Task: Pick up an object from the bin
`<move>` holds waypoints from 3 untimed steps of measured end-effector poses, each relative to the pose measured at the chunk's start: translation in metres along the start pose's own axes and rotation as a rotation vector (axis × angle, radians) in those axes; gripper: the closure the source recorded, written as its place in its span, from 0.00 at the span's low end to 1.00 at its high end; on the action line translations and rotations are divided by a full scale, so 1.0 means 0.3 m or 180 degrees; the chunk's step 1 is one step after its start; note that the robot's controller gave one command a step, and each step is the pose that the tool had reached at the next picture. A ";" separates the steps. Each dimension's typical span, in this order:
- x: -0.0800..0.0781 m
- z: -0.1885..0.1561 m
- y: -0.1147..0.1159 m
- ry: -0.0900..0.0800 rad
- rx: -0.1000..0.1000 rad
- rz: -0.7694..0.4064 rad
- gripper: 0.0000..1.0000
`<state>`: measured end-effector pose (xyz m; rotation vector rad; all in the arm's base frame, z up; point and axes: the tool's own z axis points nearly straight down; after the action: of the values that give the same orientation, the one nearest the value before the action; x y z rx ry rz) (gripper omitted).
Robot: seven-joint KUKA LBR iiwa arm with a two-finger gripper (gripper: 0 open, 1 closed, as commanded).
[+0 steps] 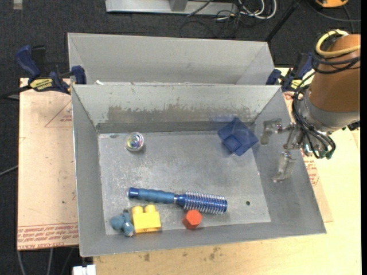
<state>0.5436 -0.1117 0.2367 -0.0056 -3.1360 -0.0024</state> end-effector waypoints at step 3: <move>-0.221 0.382 0.208 -0.0014 -0.0006 -0.1225 1.00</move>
Offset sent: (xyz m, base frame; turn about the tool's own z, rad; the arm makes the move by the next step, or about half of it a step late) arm 0.1107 0.0121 -0.1333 -0.4534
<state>0.6094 -0.0493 0.1218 0.5951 -3.0838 -0.0071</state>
